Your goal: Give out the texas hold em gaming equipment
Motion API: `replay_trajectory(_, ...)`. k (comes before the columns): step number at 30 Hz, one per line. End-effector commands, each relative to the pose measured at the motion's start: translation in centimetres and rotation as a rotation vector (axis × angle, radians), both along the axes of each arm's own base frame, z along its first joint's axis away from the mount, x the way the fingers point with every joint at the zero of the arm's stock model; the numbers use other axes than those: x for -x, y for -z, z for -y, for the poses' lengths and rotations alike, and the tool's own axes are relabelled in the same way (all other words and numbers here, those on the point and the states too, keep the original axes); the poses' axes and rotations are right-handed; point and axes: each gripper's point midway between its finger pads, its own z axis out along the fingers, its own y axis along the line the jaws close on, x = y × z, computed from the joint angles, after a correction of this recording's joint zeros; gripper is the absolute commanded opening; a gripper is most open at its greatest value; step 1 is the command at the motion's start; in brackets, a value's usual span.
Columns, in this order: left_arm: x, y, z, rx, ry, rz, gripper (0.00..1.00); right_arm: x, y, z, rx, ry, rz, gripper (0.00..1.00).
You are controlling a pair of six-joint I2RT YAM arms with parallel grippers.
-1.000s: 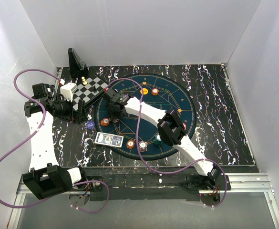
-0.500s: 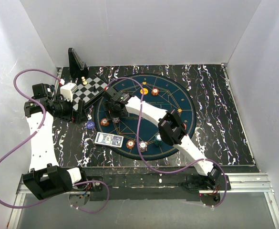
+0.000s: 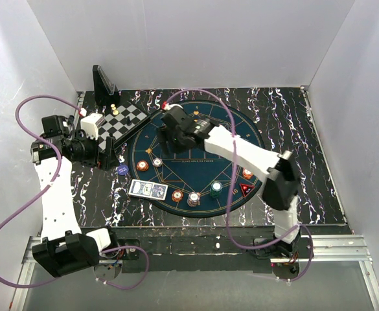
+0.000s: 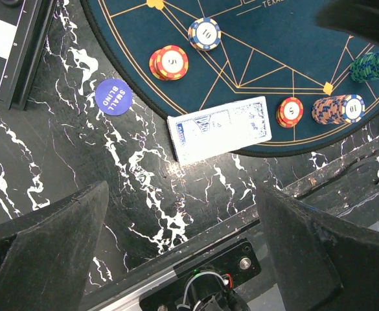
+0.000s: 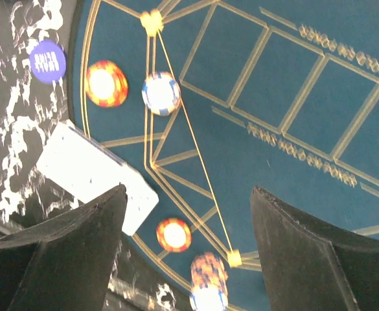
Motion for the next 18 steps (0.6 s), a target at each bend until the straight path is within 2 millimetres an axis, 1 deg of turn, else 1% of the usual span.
replay_trajectory(1, 0.7, -1.9, 0.5, 0.008, 0.001, 0.062, 0.98, 4.2, -0.2, 3.6, 0.015, 0.020, -0.005, 0.85)
replay_trajectory(4, 0.9, -1.8, 0.5, 0.005, 0.003, 0.064, 0.98, 7.6, 2.6, 5.5, 0.076, 0.022, -0.048, 0.87)
replay_trajectory(6, 1.0, -1.8, 0.7, 0.014, 0.003, 0.060, 0.98, 9.4, 4.1, 6.6, 0.127, 0.030, -0.074, 0.88)
replay_trajectory(8, 1.1, -1.8, 0.8, 0.020, 0.003, 0.057, 0.98, 10.8, 5.4, 7.1, 0.154, 0.031, -0.094, 0.89)
replay_trajectory(11, 1.0, -2.1, 0.8, 0.023, 0.001, 0.061, 0.98, 11.7, 6.5, 7.4, 0.167, 0.040, -0.110, 0.90)
replay_trajectory(14, 1.0, -2.4, 0.9, 0.022, 0.002, 0.066, 0.98, 11.9, 7.2, 7.8, 0.176, 0.057, -0.119, 0.90)
replay_trajectory(18, 1.1, -2.3, 0.9, 0.023, 0.002, 0.062, 0.98, 12.0, 8.2, 8.2, 0.195, 0.063, -0.126, 0.90)
